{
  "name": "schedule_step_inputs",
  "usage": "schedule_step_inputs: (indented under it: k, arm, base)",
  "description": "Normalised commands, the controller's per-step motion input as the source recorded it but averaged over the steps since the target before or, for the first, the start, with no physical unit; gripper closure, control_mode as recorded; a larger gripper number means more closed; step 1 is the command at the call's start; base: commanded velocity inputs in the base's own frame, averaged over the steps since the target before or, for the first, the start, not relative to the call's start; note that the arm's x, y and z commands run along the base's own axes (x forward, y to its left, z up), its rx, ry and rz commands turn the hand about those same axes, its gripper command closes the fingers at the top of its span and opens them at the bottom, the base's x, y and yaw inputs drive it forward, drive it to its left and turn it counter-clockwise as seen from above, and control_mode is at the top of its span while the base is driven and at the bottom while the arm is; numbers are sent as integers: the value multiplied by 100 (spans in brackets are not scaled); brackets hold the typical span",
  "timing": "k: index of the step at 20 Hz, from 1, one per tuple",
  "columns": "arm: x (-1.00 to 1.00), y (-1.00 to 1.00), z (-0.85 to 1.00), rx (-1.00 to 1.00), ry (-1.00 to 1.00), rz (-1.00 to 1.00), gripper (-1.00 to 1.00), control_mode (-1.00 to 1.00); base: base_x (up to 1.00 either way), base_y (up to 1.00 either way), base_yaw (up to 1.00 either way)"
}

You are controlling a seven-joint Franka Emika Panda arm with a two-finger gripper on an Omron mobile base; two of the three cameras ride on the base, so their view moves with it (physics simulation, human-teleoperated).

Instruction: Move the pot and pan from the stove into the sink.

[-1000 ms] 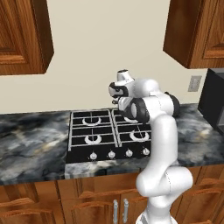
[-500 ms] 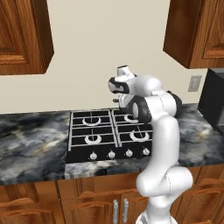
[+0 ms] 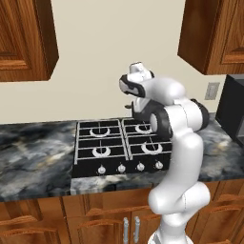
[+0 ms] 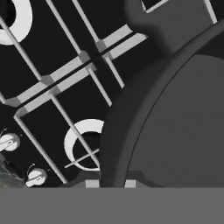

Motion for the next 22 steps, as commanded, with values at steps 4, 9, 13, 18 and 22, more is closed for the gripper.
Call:
schedule_step_inputs:
  k: [4, 9, 13, 18, 22]
  arm:
    - [-92, 0, 45, 0, 1, 7, 100, -100]
    - [-100, 1, 36, -2, 1, 12, 100, -100]
    - [-97, 9, 23, -2, 0, 14, 100, -100]
    - [-91, 10, 17, -1, 0, 15, 100, -100]
    - [-91, 10, 16, 0, 0, 15, 100, -100]
  base:
    - [0, 0, 0]
    - [0, 0, 0]
    - [0, 0, 0]
    - [0, 0, 0]
    - [0, 0, 0]
